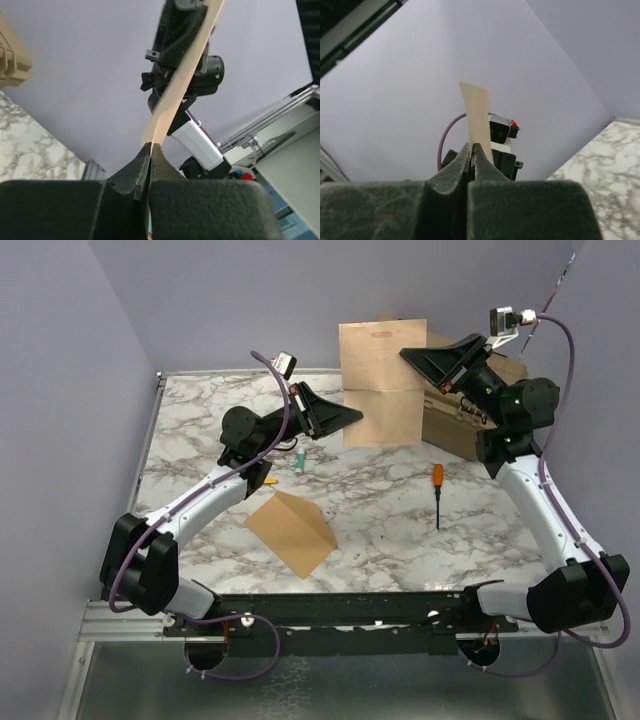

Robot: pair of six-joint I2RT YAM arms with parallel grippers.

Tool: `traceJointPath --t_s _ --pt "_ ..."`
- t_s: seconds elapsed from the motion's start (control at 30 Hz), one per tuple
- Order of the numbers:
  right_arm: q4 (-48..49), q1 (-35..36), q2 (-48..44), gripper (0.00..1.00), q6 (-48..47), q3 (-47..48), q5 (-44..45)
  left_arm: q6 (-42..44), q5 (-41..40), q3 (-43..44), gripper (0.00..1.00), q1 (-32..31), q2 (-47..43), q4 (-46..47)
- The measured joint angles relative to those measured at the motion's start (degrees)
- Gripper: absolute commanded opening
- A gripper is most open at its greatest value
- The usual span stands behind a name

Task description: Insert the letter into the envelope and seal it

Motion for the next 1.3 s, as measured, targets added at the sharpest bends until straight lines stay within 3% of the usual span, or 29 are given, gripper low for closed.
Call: traceJointPath --t_s 0.2,0.37,0.43,0.73,0.83,0.93,1.07,1.3 --pt "-7.61 -0.02 -3.61 0.0 -22.23 4.59 -2.82 -8.55 -0.07 1.64 0.0 0.02 2.75 0.42" --pt "-11.76 0.02 -4.85 0.0 -32.94 8.44 -8.48 -13.0 -0.13 1.92 0.0 0.26 3.3 0.79" --pt "-15.37 0.02 -4.81 0.08 -37.53 11.19 -12.13 -13.97 -0.2 3.02 0.0 0.48 3.61 0.72" --pt "-40.63 0.02 -4.42 0.64 -55.58 23.17 -25.59 -11.47 -0.46 9.81 0.0 1.55 4.02 1.11" --pt "-47.23 0.02 -4.48 0.8 -58.62 24.7 -28.09 -6.78 -0.46 10.16 0.0 1.68 4.04 1.16" --pt "-51.23 0.0 -4.81 0.88 -59.65 24.9 -29.73 -0.22 -0.42 10.16 0.0 2.12 4.02 0.68" --pt "-54.55 0.0 -6.23 0.92 -59.74 24.79 -31.34 4.76 -0.24 10.16 0.0 3.15 4.02 -0.02" --pt "-51.95 0.02 -10.97 0.92 -55.23 21.27 -33.92 7.87 0.02 10.71 0.0 4.44 4.07 -1.05"
